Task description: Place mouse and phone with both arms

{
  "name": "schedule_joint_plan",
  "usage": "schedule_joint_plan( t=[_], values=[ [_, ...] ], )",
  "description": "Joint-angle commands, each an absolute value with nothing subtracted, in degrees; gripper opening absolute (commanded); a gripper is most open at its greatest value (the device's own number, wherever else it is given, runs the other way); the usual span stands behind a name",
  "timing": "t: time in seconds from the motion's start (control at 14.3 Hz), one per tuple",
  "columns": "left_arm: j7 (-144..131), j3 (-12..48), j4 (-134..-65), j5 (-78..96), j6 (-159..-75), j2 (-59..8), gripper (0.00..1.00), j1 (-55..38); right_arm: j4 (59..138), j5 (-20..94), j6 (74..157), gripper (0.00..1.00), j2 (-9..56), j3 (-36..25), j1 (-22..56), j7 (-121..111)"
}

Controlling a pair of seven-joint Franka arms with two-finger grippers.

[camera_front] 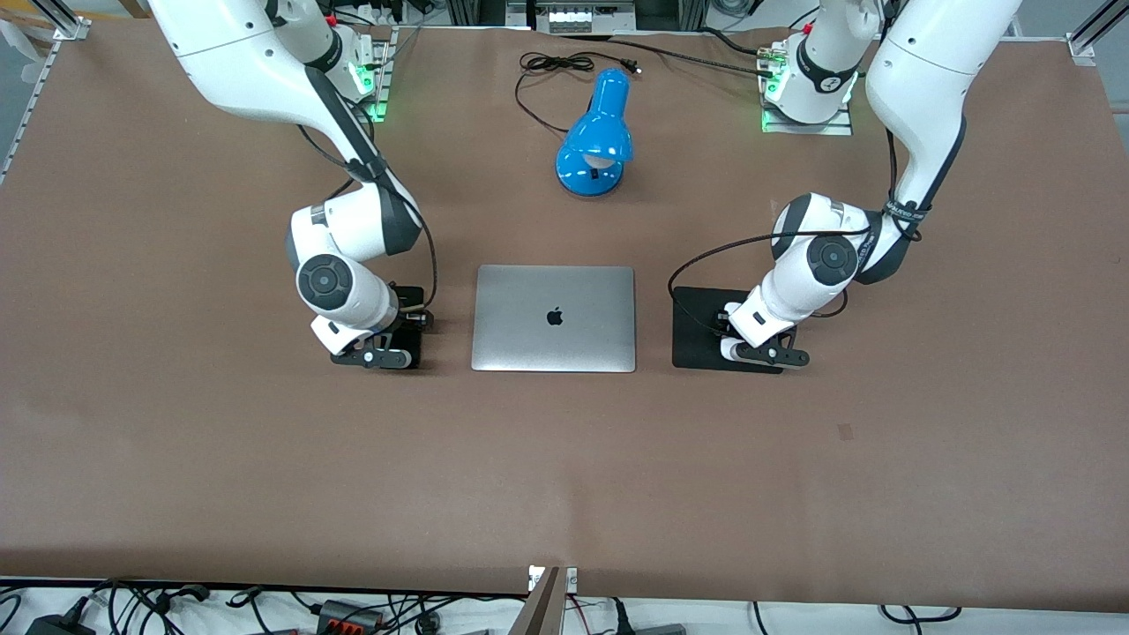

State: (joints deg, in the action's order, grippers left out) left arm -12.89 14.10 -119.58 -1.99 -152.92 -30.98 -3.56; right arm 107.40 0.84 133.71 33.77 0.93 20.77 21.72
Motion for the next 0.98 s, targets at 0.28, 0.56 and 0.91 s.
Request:
schedule_joint_plan(
  t=[0.28,0.56,0.91],
  values=[
    [-14.0,14.0,-118.2,-3.3,-151.9,-26.6,1.0,-2.9,106.3,1.6,135.1,0.45,34.9,0.6,21.9,17.8],
    [-13.8,14.0,-106.8,-3.3,-129.9,-23.5,1.0,-2.6,104.3,4.1,137.1,1.0,34.8,0.2,21.4,19.3],
    [-12.0,14.0,-95.5,-3.3,-110.8,-22.2,1.0,-0.1,99.7,3.8,132.3,1.0,26.7,-0.5,17.1,19.2]
  ],
)
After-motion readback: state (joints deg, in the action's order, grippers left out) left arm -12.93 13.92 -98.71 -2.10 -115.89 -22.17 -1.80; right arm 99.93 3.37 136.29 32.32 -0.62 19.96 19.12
